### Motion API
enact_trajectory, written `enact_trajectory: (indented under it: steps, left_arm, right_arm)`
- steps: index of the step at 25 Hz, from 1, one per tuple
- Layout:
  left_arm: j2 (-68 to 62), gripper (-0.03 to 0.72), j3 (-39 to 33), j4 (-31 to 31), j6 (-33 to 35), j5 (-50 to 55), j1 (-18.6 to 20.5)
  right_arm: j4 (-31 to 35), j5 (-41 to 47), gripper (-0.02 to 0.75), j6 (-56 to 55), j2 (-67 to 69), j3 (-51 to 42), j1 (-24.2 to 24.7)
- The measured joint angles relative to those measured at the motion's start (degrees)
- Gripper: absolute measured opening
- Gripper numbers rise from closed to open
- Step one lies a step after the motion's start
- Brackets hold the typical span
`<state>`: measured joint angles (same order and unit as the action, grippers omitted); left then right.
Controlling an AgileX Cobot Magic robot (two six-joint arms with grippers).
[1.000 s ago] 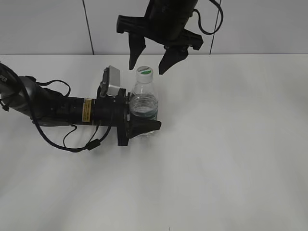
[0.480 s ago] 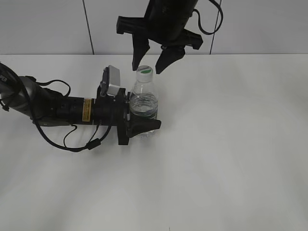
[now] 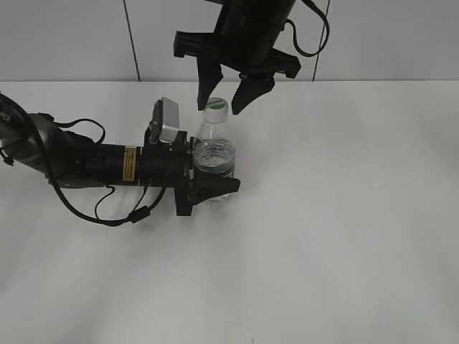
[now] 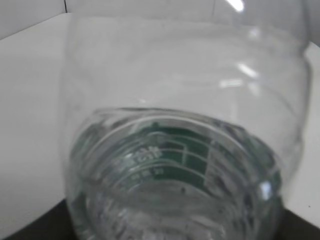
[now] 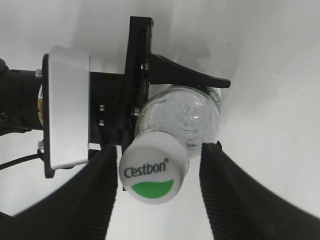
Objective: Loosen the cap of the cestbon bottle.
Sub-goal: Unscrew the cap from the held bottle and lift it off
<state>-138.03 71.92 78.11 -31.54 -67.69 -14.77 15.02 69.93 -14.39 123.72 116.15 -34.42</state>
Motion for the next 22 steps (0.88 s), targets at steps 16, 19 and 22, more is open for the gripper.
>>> enact_trajectory:
  steps: [16, 19, 22]
  left_arm:
    - [0.0, 0.41, 0.0, -0.05, 0.0, 0.0, 0.0]
    - [0.0, 0.41, 0.0, -0.05, 0.0, 0.0, 0.0]
    - [0.0, 0.41, 0.0, -0.05, 0.0, 0.01, 0.0]
  right_arm:
    - [0.39, 0.0, 0.403, 0.0, 0.0, 0.0, 0.0]
    - [0.39, 0.0, 0.37, 0.06, 0.12, 0.0, 0.0]
    - [0.52, 0.0, 0.322, 0.21, 0.18, 0.0, 0.0]
